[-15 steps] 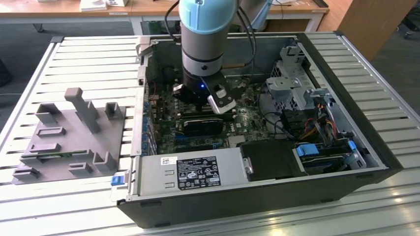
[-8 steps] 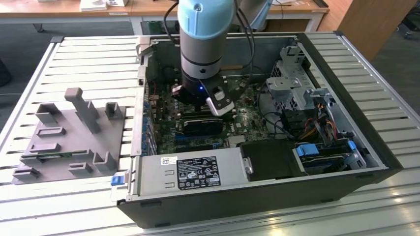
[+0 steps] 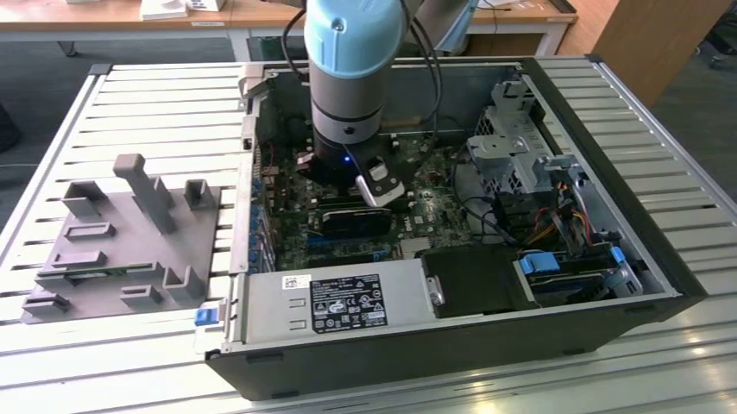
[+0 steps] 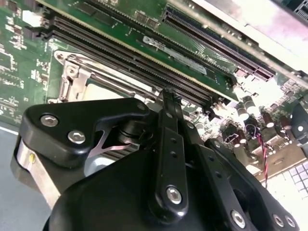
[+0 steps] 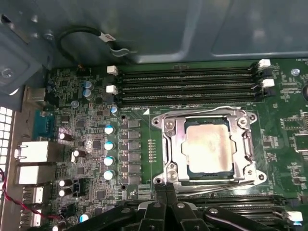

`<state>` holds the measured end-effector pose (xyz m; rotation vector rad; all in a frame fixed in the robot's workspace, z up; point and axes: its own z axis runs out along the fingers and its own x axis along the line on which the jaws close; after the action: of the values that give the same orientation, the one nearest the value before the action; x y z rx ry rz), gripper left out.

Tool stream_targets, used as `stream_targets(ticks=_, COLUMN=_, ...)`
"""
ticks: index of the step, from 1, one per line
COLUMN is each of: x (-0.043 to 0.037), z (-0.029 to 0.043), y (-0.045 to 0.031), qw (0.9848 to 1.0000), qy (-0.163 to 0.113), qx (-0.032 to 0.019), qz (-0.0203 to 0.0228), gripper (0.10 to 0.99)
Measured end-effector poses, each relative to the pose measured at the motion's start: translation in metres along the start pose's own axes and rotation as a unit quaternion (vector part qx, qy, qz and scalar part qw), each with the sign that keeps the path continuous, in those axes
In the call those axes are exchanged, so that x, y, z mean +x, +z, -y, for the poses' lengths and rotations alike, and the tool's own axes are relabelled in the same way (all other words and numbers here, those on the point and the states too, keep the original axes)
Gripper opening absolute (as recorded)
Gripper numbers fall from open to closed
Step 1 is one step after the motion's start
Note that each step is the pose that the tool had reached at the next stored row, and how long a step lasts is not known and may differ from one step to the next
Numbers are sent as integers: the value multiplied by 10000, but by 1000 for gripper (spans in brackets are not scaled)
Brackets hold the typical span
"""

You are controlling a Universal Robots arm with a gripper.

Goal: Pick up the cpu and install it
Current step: 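Install the second cpu locking lever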

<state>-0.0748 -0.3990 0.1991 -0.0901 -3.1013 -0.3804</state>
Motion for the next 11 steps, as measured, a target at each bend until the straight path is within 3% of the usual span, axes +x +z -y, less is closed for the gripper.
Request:
stream_targets(ticks=2, x=1, z=6, y=21, qw=10000, qy=0, qx=-18, qz=-2, gripper=106)
stream_targets(ticks=7, x=0, z=11, y=45, qw=9998, qy=-1, qx=-195, qz=-11, gripper=106)
stream_targets(ticks=11, x=0, z=15, y=77, qw=9997, qy=-2, qx=-227, qz=-13, gripper=106)
